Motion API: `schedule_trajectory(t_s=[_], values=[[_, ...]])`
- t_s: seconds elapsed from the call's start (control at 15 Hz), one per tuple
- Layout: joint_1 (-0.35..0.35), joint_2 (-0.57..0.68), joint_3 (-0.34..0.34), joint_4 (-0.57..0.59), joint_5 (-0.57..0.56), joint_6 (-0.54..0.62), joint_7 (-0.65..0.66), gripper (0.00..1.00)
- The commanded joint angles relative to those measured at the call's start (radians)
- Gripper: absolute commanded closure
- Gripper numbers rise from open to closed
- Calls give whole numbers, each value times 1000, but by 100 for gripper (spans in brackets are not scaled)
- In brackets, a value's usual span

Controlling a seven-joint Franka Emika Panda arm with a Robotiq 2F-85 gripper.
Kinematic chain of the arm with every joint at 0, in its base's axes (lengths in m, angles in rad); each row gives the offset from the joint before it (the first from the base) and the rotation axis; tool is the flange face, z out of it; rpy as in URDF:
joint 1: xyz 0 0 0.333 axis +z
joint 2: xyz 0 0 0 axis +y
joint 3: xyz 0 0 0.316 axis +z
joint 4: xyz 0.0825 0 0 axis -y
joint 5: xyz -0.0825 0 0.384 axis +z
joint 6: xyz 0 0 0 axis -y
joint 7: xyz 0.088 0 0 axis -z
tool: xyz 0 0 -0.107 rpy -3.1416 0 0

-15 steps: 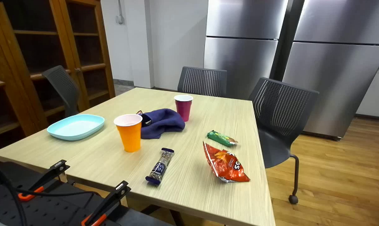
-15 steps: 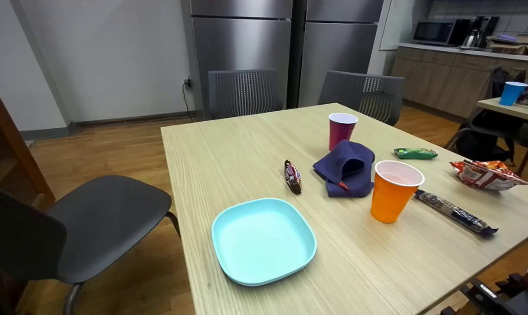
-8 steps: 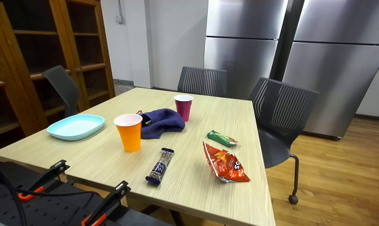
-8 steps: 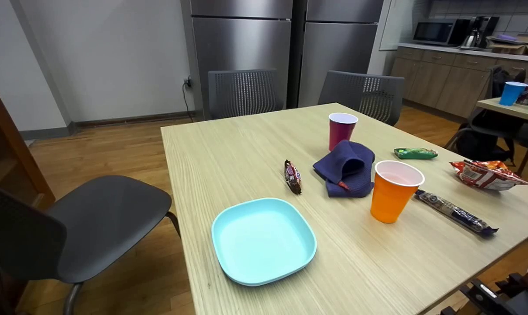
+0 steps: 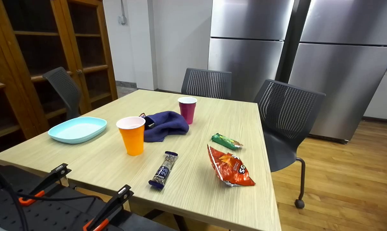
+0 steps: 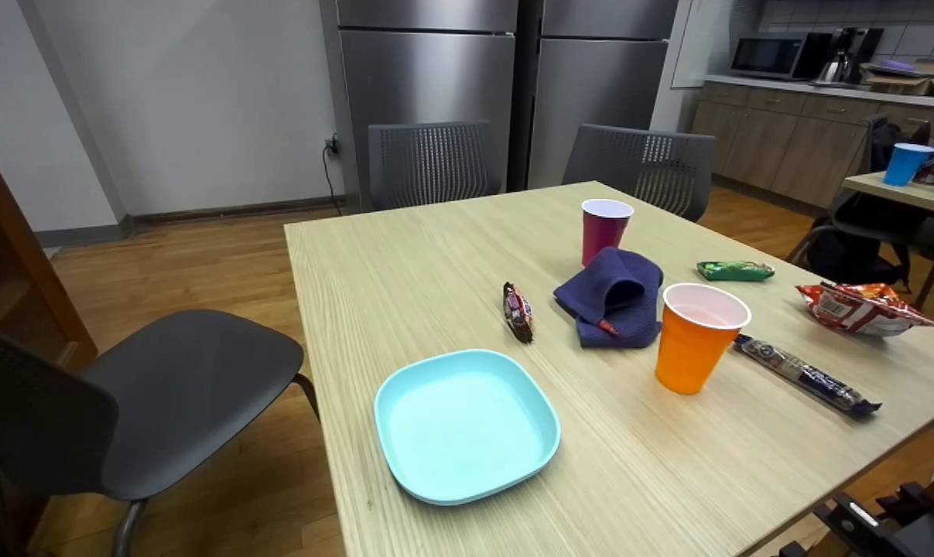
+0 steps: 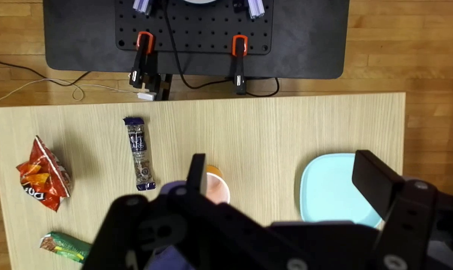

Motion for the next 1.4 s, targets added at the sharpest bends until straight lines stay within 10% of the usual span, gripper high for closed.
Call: schedule_trajectory(t_s=[0.0,0.53,1.33], values=[[-79,11,-84,23,-24,60,-28,0],[-220,117,-253,102,-42,208,-47,0],[-343,298,-290,209,-46,385,139,0]])
